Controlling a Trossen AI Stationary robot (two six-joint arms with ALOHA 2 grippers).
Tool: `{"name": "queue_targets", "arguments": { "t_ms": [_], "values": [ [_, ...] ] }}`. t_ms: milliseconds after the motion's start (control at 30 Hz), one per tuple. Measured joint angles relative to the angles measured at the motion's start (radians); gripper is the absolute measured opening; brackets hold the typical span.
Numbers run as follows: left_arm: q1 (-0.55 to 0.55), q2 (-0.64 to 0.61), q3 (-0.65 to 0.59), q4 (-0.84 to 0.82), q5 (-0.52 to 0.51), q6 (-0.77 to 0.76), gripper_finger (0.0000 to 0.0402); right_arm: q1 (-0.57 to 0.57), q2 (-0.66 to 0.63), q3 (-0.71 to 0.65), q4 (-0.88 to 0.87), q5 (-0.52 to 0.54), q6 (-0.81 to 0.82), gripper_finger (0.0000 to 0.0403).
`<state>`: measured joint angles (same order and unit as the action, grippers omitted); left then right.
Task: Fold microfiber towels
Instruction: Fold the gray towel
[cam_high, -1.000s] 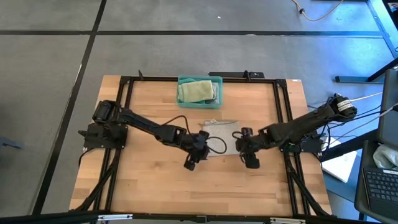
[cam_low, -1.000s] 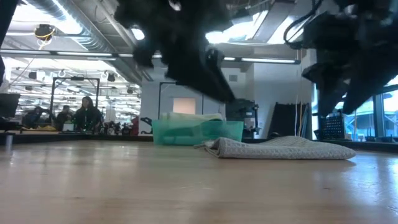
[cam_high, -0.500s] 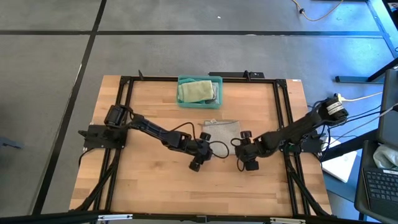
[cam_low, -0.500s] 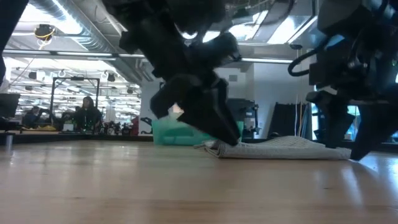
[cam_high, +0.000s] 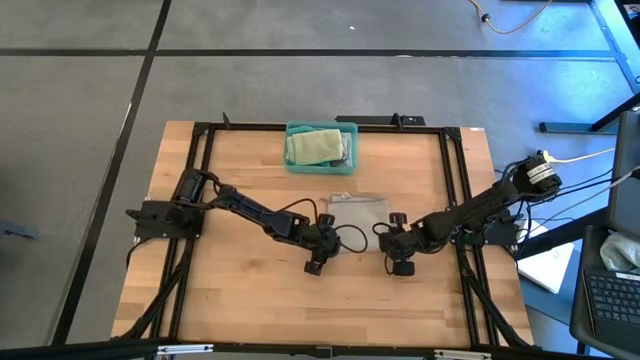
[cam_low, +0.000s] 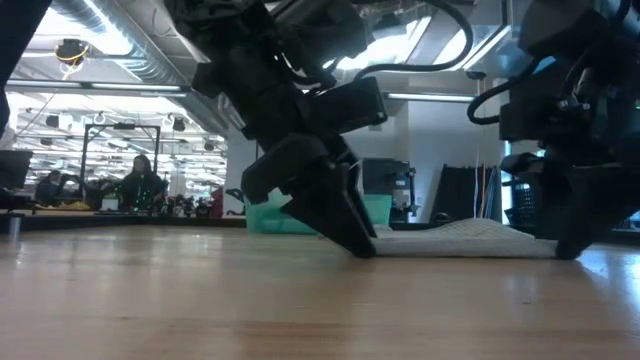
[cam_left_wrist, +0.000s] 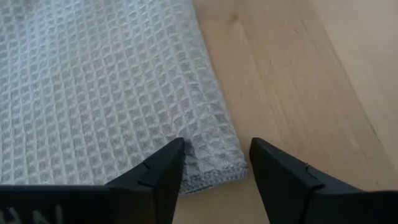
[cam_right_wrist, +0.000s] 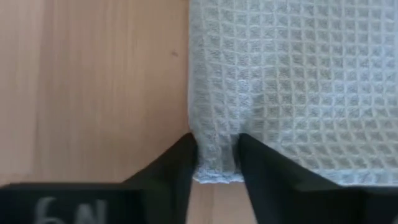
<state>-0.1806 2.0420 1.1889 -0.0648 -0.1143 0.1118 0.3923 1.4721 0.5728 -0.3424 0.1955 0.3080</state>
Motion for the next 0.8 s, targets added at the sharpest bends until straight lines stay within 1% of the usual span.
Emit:
{"name": "queue_targets", "arguments": {
  "t_ms": [100,167,233,267,400,467,567,633,800],
  "values": [
    [0.0,0.001,0.0,-0.003,0.001,-0.024,0.0162,0.0,0.002,-0.001,0.016,0.001,0.004,0.0087],
    [0.0,0.001,0.01,-0.024,0.001,-0.055,0.0141,-0.002,0.002,0.005,0.017,-0.008,0.005,0.005],
    [-0.002,0.004,0.041,-0.079,0.001,-0.077,0.0113,-0.003,0.003,0.019,0.015,-0.053,0.008,0.0019],
    [-0.004,0.006,0.062,-0.118,-0.003,-0.085,0.0097,-0.003,0.004,0.029,0.014,-0.087,0.01,0.0014],
    [-0.01,0.012,0.159,-0.251,-0.007,-0.102,0.0028,-0.001,0.009,0.088,-0.026,-0.202,0.046,0.0025],
    [-0.011,0.012,0.215,-0.323,-0.003,-0.112,0.0008,-0.001,0.008,0.135,-0.06,-0.234,0.078,0.0024],
    [-0.011,0.009,0.289,-0.438,0.0,-0.136,0.0009,0.0,-0.014,0.185,-0.121,-0.283,0.106,0.0011],
    [-0.011,0.009,0.322,-0.498,0.0,-0.136,0.0005,0.001,-0.036,0.209,-0.146,-0.307,0.115,0.0009],
    [-0.003,0.007,0.369,-0.585,0.001,-0.136,0.0003,0.0,-0.101,0.237,-0.258,-0.289,0.138,0.0023]
  ]
}}
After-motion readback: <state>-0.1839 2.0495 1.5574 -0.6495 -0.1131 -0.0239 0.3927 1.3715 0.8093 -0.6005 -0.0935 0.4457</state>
